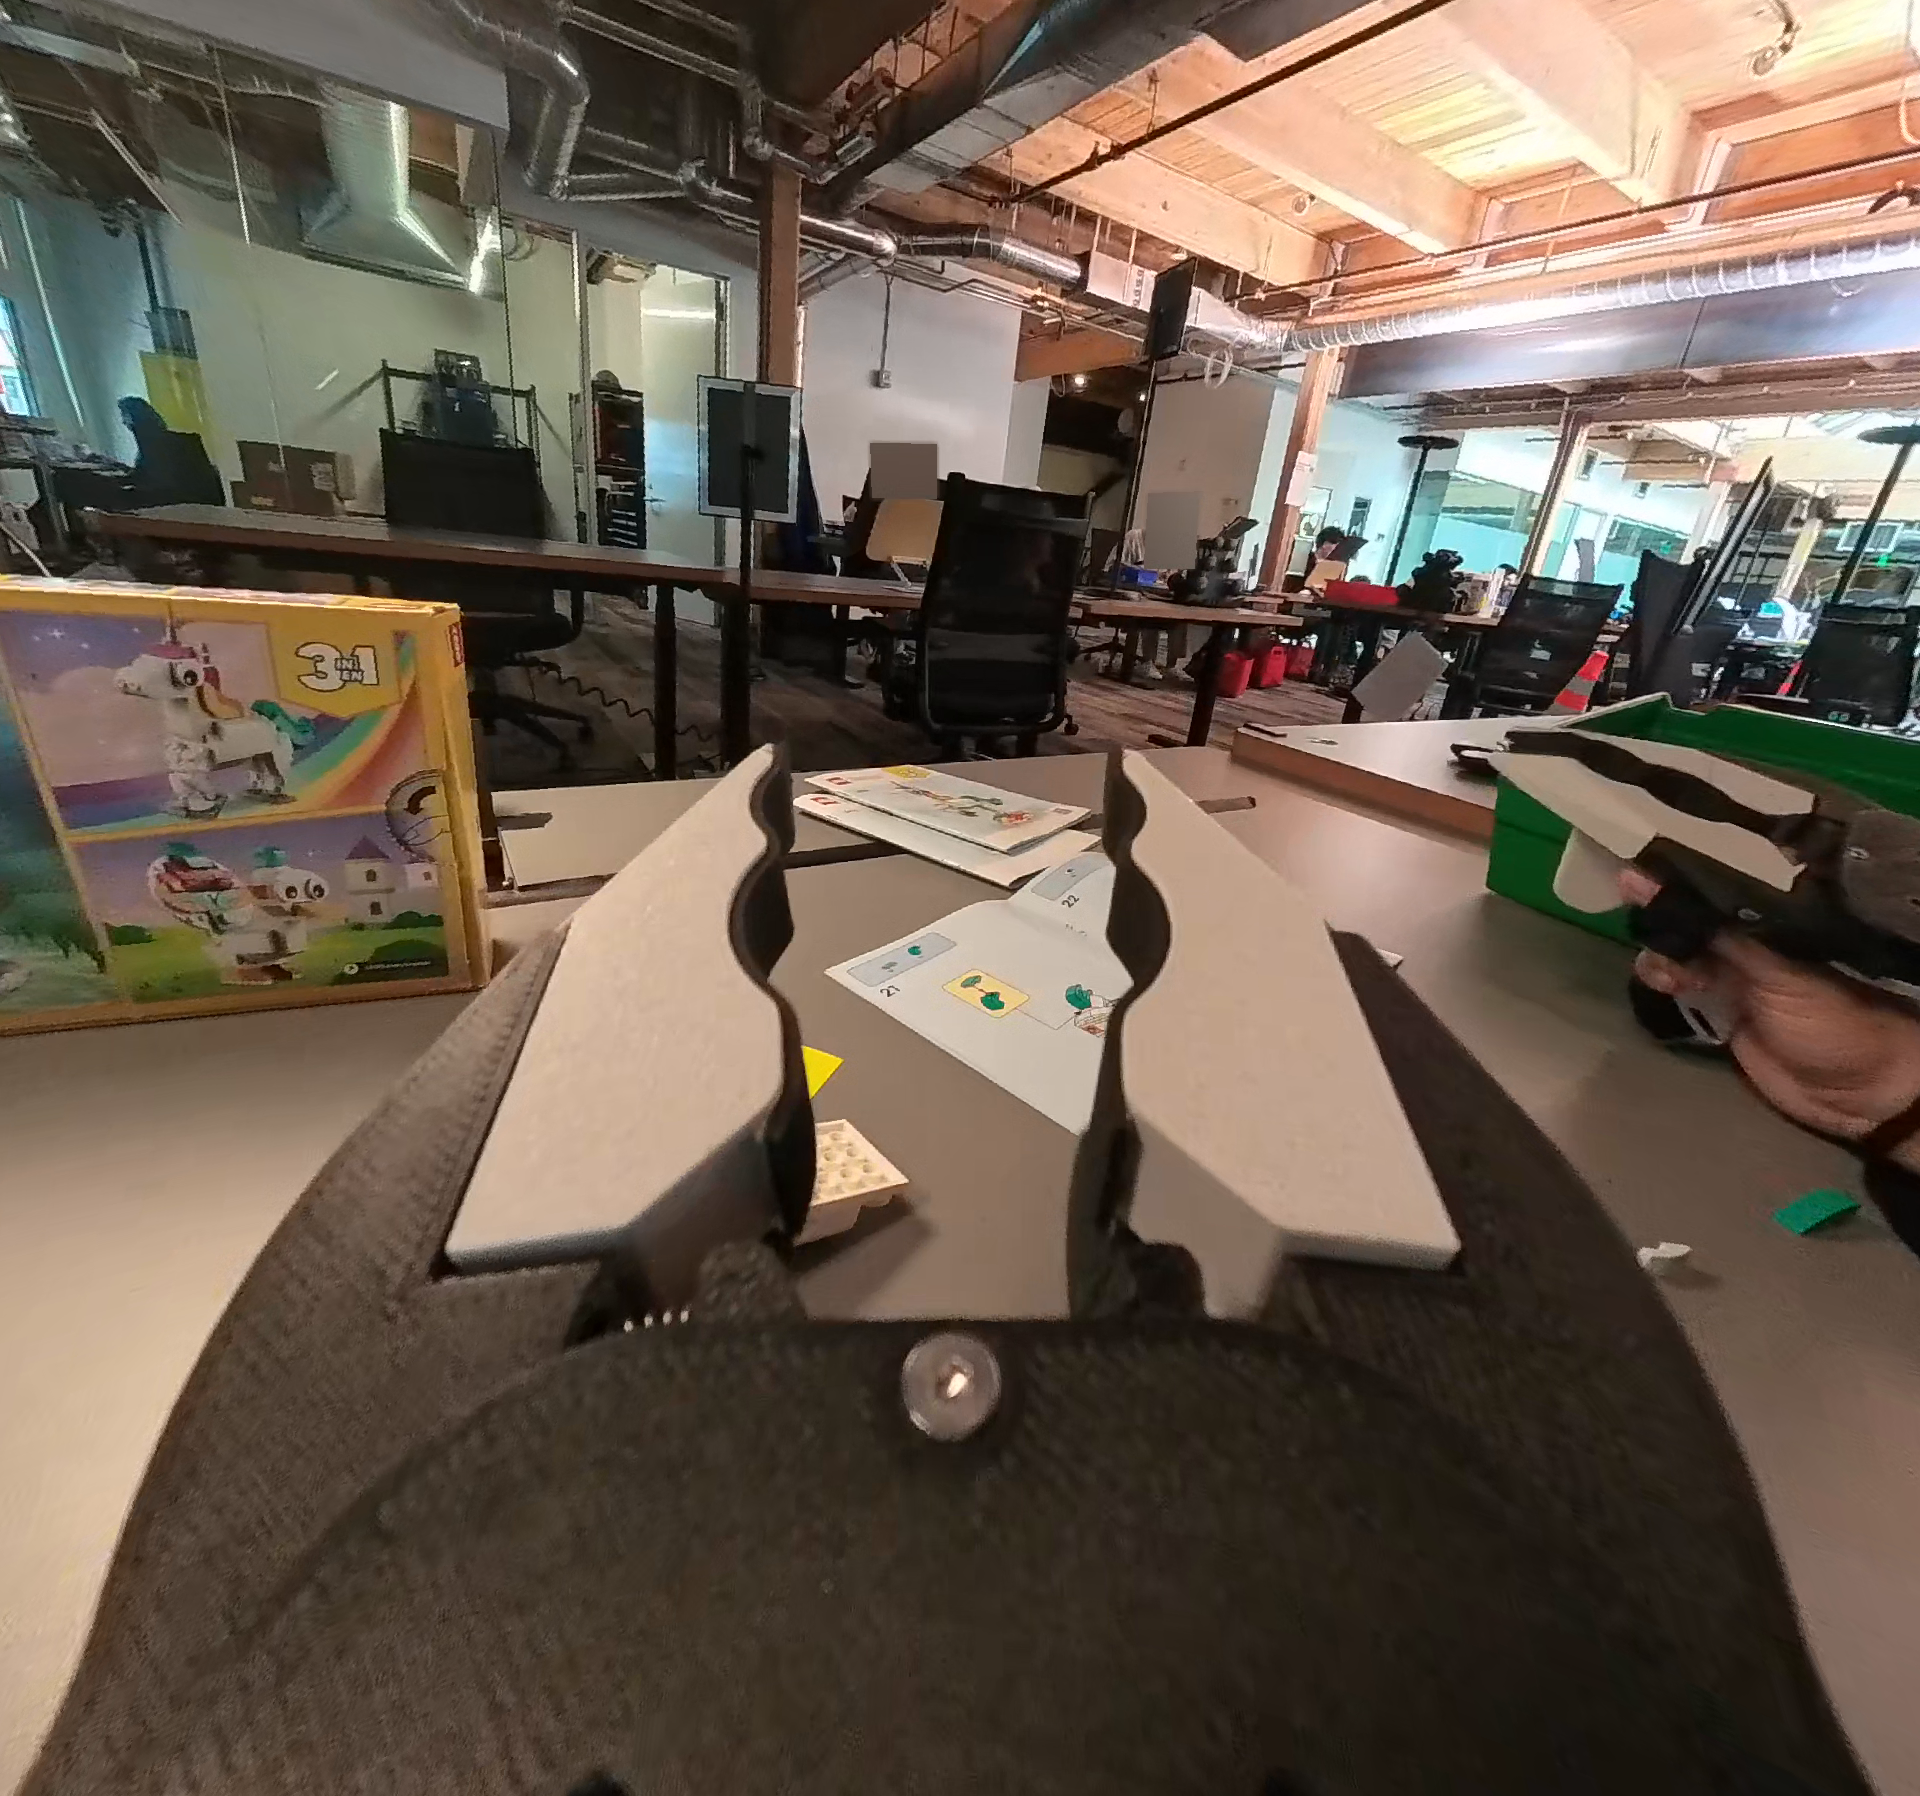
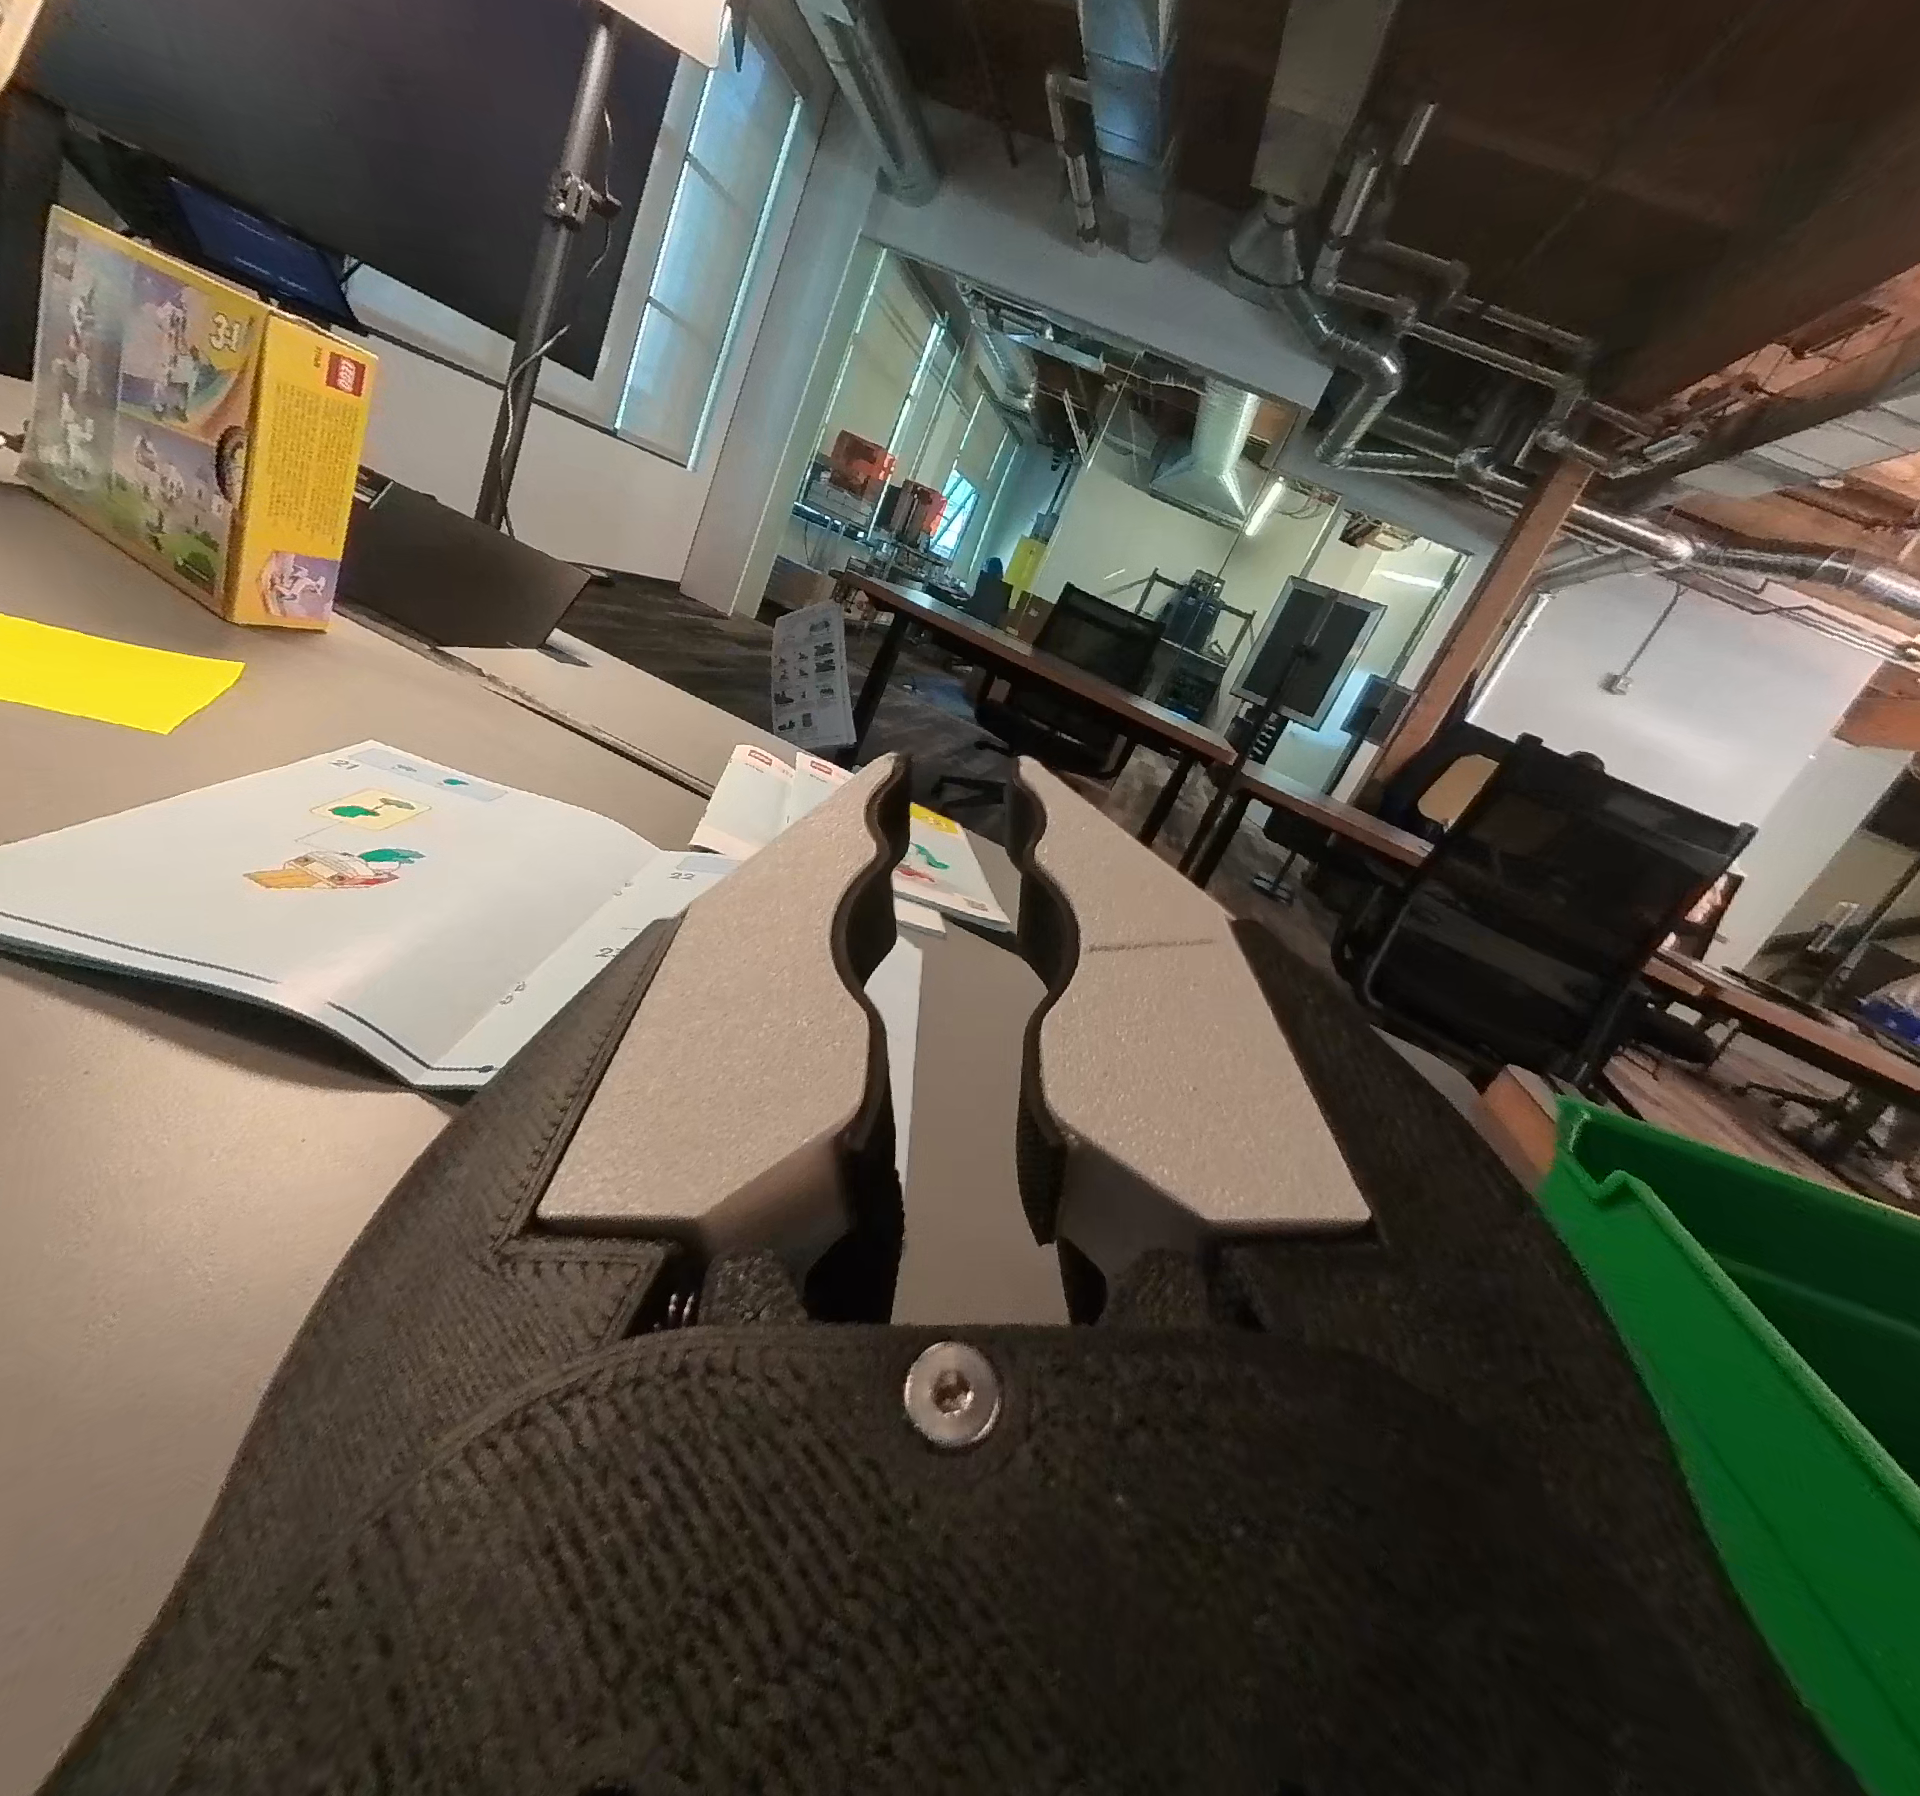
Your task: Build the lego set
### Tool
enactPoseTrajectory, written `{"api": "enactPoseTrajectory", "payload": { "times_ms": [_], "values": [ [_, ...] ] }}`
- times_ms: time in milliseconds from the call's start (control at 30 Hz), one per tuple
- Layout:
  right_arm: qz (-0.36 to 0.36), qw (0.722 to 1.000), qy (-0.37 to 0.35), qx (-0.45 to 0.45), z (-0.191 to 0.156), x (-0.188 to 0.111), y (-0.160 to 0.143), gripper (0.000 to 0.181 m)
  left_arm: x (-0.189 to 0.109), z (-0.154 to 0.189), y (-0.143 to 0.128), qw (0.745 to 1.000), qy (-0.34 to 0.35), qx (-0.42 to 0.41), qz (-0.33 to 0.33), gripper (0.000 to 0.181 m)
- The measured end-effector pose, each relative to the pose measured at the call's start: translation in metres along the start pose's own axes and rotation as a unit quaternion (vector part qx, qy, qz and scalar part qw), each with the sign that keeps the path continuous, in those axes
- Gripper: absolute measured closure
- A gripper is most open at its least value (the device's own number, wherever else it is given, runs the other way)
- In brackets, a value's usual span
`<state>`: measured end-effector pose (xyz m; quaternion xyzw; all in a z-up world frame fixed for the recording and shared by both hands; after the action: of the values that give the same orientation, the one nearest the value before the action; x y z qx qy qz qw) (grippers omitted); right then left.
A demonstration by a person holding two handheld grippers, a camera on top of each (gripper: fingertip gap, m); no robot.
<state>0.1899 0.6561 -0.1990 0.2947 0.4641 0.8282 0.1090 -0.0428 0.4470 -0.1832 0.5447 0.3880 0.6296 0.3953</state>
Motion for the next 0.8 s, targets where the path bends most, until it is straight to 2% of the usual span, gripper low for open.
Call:
{"api": "enactPoseTrajectory", "payload": {
  "times_ms": [800],
  "values": [
    [-0.014,1.0,0.015,0.007,-0.0059,-0.0001,-0.0037,0.167,0.0016,-0.0002,-0.0074,1.0,0.0,-0.023,-0.013,0.123]
  ]
}}
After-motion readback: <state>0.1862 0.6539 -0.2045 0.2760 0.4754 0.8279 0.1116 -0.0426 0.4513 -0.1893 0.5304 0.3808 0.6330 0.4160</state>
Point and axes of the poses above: each gripper's, where its closed fingertips meet, x out along the fingers, y out of its top, z = x × y across the jaws, the point moved 2 cm from there along -x, back along the fingers, and after that the axes turned 9 degrees about z, right-handed, at the moved point
